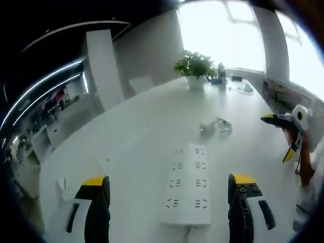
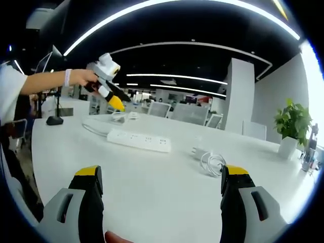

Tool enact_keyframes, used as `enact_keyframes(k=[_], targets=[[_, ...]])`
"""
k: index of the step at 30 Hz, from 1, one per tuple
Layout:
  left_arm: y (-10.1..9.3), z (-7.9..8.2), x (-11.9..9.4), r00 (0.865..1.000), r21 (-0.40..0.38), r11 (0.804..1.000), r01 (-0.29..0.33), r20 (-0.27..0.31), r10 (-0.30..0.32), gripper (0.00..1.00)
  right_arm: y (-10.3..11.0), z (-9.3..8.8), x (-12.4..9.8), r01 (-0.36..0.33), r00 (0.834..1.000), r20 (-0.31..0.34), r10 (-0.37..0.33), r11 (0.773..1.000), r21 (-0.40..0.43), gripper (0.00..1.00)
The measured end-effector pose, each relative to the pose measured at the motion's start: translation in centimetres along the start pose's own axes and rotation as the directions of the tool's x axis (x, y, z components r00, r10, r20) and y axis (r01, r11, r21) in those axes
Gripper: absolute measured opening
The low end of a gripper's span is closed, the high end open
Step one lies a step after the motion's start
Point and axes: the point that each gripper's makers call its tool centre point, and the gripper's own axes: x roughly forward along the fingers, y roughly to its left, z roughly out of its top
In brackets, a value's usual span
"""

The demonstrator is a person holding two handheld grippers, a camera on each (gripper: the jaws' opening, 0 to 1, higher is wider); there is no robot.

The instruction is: Straighten the power strip on the desk, plug the charger into it

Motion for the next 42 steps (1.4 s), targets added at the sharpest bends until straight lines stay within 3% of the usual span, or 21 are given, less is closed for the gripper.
enact_keyframes(k=[4,19,28,42], targets=[[-0.4,-0.6,0.6,0.999,0.022,1.000,0.009,-0.051,-0.008,0.99,0.0,0.0,0.0,0.002,1.000,-0.001,-0.002,1.000,0.000,0.97],[-0.4,-1.3,2.9,0.991,0.027,0.999,0.020,-0.130,-0.017,0.99,0.0,-0.1,0.2,0.001,1.000,-0.002,-0.001,1.000,0.008,0.97],[-0.8,-2.0,4.0,0.980,0.035,0.999,0.027,-0.199,-0.020,0.99,-0.1,-0.4,0.1,0.004,1.000,-0.003,-0.004,1.000,0.011,0.97],[-1.6,-3.5,4.5,0.965,0.028,0.998,0.050,-0.260,-0.041,0.99,0.0,-0.6,0.0,0.006,1.000,-0.008,-0.006,1.000,0.015,0.97]])
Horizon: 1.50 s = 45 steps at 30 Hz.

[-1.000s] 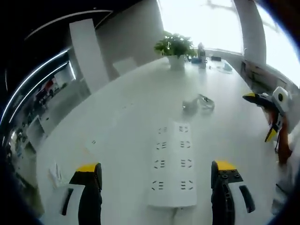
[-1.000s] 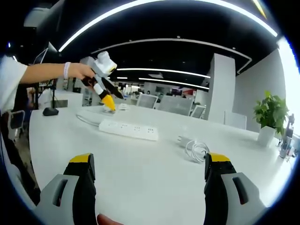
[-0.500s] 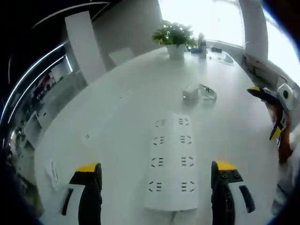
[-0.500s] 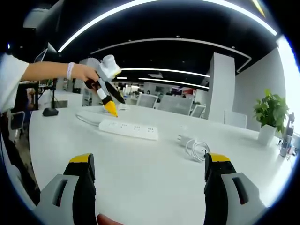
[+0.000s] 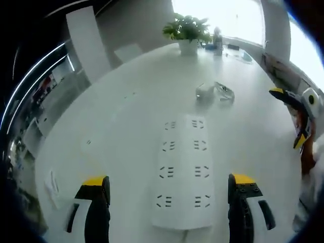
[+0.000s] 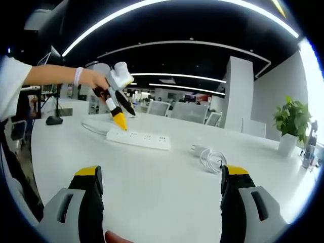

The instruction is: Straighten the power strip on the desk, plug the charger into it

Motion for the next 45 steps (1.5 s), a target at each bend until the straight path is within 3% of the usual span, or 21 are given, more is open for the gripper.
enact_keyframes(k=[8,13,22,29,45], targets=[[-0.4,-0.6,0.5,0.999,-0.008,1.000,0.017,-0.031,-0.017,0.99,0.0,0.1,-0.1,0.001,1.000,0.000,-0.001,1.000,-0.001,0.97],[0.9,-0.4,0.7,0.999,-0.013,1.000,0.025,-0.044,-0.025,0.99,-0.1,0.1,-0.2,0.005,1.000,0.001,-0.005,1.000,0.000,0.97],[0.1,-0.9,0.8,0.996,-0.008,0.999,0.037,-0.077,-0.038,0.99,0.0,0.1,-0.2,0.005,1.000,0.001,-0.005,1.000,0.001,0.97],[-0.5,-2.1,1.5,0.990,0.003,0.999,0.045,-0.136,-0.044,0.99,-0.1,0.2,-0.4,0.010,1.000,0.004,-0.010,1.000,0.003,0.97],[-1.0,-3.1,2.3,0.981,0.022,0.998,0.063,-0.184,-0.058,0.99,-0.3,-0.2,-0.3,0.011,1.000,-0.001,-0.011,1.000,0.008,0.97]])
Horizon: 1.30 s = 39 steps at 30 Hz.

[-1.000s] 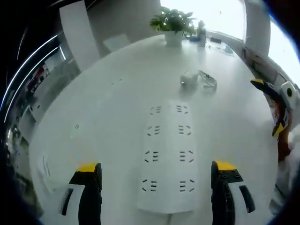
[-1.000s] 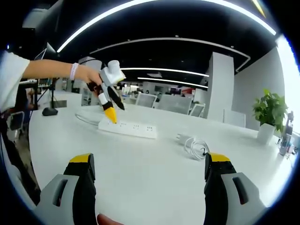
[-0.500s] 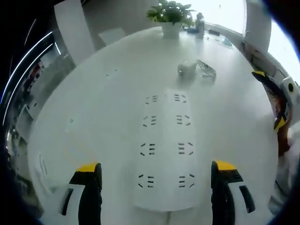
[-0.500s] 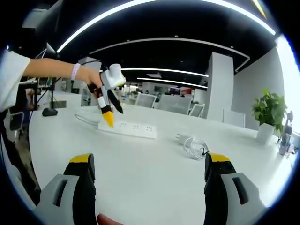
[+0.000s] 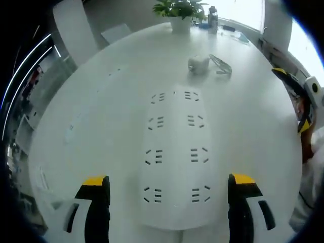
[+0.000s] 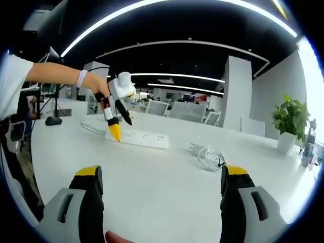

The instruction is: Straighten the power strip on the desk, plug the charger into it

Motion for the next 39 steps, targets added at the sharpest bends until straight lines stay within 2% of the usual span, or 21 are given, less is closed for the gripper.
enact_keyframes(k=[17,22,34,39], targets=[[-0.31,-0.33,0.61,0.999,-0.033,0.998,0.045,-0.013,-0.045,0.99,-0.18,-0.26,-0.02,0.005,1.000,-0.004,-0.005,1.000,0.007,0.96],[-0.47,-0.39,0.72,0.997,-0.055,0.996,0.071,-0.019,-0.072,0.94,-0.07,-0.28,-0.06,0.002,1.000,-0.005,-0.001,1.000,0.005,0.96],[-0.62,-0.77,0.84,0.996,-0.065,0.995,0.077,-0.038,-0.080,0.92,-0.03,-0.38,-0.14,0.001,1.000,-0.006,-0.001,1.000,0.006,0.96],[0.09,-0.63,0.73,0.996,-0.069,0.995,0.076,-0.039,-0.078,0.90,-0.09,-0.37,-0.23,0.004,1.000,-0.006,-0.004,1.000,0.007,0.96]])
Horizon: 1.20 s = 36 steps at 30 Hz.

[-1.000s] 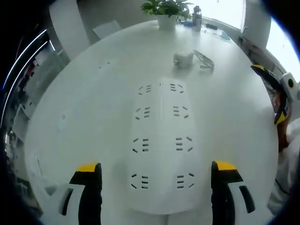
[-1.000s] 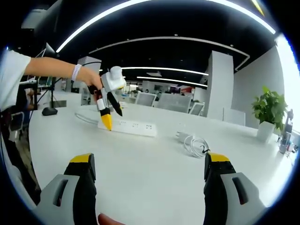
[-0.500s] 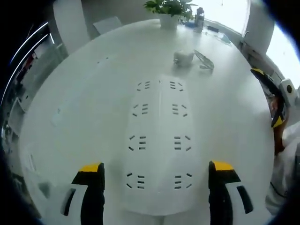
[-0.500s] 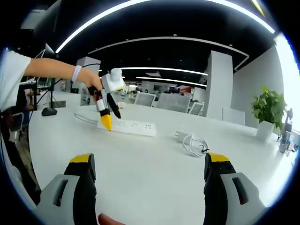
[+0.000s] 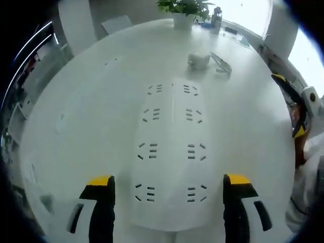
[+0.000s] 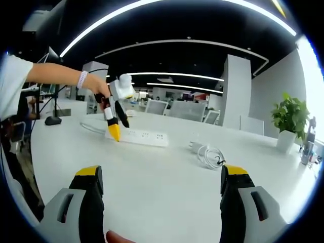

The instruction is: Straighten the power strip on the desk, plug the charger into it

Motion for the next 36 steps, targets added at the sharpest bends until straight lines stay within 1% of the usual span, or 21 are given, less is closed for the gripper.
enact_keyframes(k=[2,9,13,17,22,29,36], targets=[[0.2,0.0,0.0,1.000,0.004,1.000,-0.003,-0.002,0.003,0.90,0.0,0.0,0.0,0.000,1.000,0.000,0.000,1.000,-0.001,0.96],[0.3,-0.2,0.0,1.000,0.000,1.000,0.000,-0.017,0.000,0.81,0.1,0.1,0.0,0.000,1.000,0.001,0.000,1.000,-0.001,0.96],[-0.1,-0.5,0.0,1.000,-0.004,1.000,-0.007,-0.024,0.007,0.81,0.1,0.1,0.0,0.000,1.000,0.001,0.000,1.000,-0.002,0.96],[-0.1,-0.5,0.0,1.000,-0.003,1.000,-0.013,-0.026,0.013,0.80,0.1,0.2,0.0,0.000,1.000,0.001,0.000,1.000,-0.001,0.96],[-0.1,-0.6,0.0,0.999,-0.009,1.000,-0.016,-0.029,0.016,0.76,0.4,0.2,0.1,-0.006,1.000,0.002,0.006,1.000,-0.003,0.96],[-0.8,-0.7,0.0,0.999,-0.017,1.000,0.010,-0.044,-0.010,0.69,0.7,0.3,0.2,-0.016,1.000,0.001,0.016,1.000,-0.008,0.96],[-1.0,-0.7,0.0,0.998,-0.005,1.000,0.006,-0.056,-0.006,0.68,0.7,0.3,0.2,-0.017,1.000,0.000,0.017,1.000,-0.007,0.96]])
